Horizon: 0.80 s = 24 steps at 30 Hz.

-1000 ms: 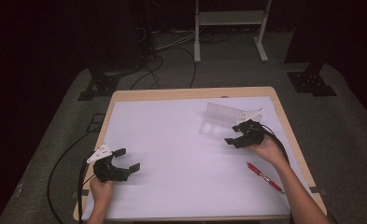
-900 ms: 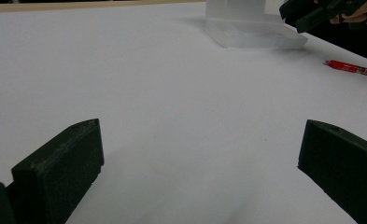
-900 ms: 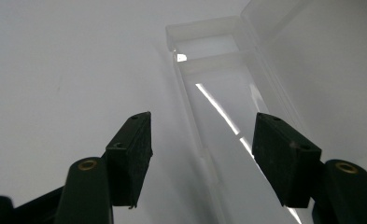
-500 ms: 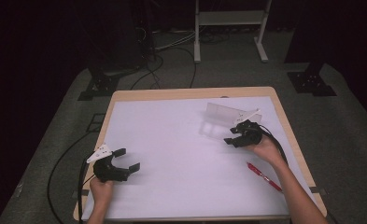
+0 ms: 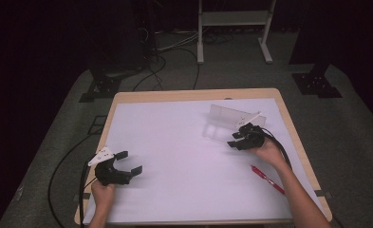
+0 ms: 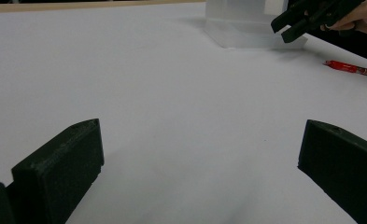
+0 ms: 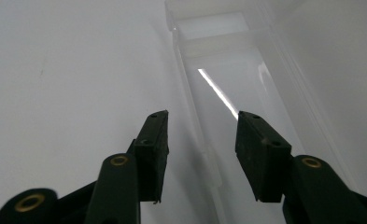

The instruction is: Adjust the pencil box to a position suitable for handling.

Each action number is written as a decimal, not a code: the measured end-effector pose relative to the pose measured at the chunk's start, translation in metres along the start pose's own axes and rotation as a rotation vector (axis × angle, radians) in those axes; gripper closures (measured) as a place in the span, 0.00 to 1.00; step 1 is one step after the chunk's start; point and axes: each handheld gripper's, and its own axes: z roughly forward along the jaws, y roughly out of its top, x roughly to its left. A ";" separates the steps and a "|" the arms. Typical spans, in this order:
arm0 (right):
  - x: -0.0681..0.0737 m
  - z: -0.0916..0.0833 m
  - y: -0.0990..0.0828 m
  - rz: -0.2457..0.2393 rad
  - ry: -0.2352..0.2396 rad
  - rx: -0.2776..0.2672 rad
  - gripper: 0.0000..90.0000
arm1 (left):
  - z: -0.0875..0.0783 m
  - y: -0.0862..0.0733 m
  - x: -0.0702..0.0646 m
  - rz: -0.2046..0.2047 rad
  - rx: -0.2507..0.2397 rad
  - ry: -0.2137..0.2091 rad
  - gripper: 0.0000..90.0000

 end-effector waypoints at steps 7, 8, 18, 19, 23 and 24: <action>0.001 0.003 0.000 0.002 0.002 0.014 0.66 | 0.000 0.000 0.000 0.000 0.000 0.000 0.00; 0.000 0.004 0.000 -0.005 -0.001 0.011 0.67 | 0.000 0.000 0.000 0.001 0.000 -0.001 0.00; 0.001 0.008 -0.001 -0.013 0.000 0.022 0.74 | 0.000 0.000 0.000 0.001 0.000 -0.002 0.00; 0.001 0.009 -0.001 -0.018 -0.001 0.023 0.74 | 0.000 0.000 0.000 0.001 0.000 -0.002 0.00; 0.001 0.010 -0.001 -0.018 -0.004 0.031 0.77 | 0.000 0.000 0.000 0.000 0.001 -0.002 0.00; 0.002 0.012 -0.001 -0.025 -0.004 0.030 0.79 | 0.000 0.000 0.000 -0.002 0.001 0.002 0.00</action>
